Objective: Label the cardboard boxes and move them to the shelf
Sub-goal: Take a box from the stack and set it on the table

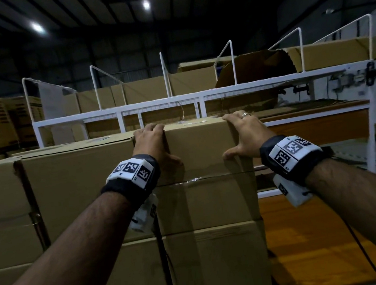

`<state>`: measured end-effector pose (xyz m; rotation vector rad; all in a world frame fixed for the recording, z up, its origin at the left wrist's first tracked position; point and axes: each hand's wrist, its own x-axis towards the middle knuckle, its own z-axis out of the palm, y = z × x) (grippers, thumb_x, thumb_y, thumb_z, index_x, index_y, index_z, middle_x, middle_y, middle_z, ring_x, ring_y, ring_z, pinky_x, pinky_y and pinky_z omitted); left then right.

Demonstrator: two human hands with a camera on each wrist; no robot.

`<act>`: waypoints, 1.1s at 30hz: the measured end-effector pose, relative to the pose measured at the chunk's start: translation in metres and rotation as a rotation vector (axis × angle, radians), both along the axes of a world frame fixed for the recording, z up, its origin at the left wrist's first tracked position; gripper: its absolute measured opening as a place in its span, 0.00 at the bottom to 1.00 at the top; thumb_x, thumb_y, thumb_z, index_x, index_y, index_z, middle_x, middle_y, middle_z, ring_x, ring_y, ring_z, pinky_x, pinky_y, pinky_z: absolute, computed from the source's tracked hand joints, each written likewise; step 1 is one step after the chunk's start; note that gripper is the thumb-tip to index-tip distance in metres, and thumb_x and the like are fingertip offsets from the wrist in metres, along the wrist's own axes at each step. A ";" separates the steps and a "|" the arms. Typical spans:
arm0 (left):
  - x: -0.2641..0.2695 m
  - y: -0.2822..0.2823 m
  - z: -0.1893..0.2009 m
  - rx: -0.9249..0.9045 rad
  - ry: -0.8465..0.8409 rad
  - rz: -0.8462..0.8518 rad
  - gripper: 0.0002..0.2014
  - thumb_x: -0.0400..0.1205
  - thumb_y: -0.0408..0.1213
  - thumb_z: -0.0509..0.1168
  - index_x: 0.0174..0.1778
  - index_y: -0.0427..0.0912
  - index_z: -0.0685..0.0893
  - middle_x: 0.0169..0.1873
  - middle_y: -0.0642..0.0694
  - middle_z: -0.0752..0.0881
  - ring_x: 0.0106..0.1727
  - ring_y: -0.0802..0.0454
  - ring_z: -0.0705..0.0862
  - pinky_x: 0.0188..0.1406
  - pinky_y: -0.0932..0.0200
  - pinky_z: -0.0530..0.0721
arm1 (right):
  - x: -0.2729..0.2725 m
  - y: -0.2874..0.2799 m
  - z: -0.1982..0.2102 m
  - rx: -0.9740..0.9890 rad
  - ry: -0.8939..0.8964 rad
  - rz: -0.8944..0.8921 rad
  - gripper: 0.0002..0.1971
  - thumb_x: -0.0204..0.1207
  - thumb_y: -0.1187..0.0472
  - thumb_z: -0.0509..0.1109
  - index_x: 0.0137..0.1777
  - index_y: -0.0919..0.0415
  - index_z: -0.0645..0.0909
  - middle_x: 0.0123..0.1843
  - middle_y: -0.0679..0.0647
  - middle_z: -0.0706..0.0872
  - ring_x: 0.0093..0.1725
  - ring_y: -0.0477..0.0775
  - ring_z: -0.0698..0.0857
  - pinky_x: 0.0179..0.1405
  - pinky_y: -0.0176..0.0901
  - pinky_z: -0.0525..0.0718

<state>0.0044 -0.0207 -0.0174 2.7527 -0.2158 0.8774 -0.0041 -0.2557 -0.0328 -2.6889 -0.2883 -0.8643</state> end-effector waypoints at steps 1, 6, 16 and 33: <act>0.000 0.000 0.000 0.007 0.006 0.005 0.49 0.61 0.52 0.82 0.77 0.46 0.68 0.73 0.43 0.71 0.73 0.40 0.64 0.74 0.43 0.66 | 0.000 0.000 0.000 -0.007 0.000 -0.002 0.49 0.58 0.47 0.85 0.77 0.51 0.64 0.75 0.53 0.69 0.72 0.59 0.69 0.69 0.59 0.75; -0.001 -0.007 -0.002 0.072 0.023 -0.007 0.51 0.60 0.52 0.83 0.76 0.46 0.66 0.72 0.44 0.72 0.74 0.38 0.62 0.73 0.41 0.67 | 0.002 0.001 0.000 -0.056 0.012 -0.039 0.50 0.57 0.47 0.85 0.78 0.50 0.62 0.75 0.54 0.69 0.74 0.60 0.67 0.69 0.61 0.74; -0.005 -0.016 -0.011 0.102 0.009 0.003 0.52 0.60 0.52 0.83 0.77 0.50 0.62 0.73 0.47 0.67 0.75 0.41 0.59 0.64 0.28 0.72 | 0.000 0.009 -0.007 -0.141 0.006 -0.123 0.56 0.55 0.45 0.86 0.80 0.49 0.56 0.77 0.57 0.66 0.76 0.67 0.65 0.69 0.64 0.74; -0.014 -0.018 -0.015 0.119 0.001 -0.003 0.53 0.61 0.50 0.83 0.78 0.46 0.59 0.74 0.45 0.62 0.76 0.41 0.57 0.65 0.26 0.69 | -0.003 0.011 -0.017 -0.019 -0.053 -0.071 0.56 0.53 0.47 0.87 0.79 0.52 0.58 0.76 0.56 0.63 0.77 0.67 0.61 0.72 0.66 0.71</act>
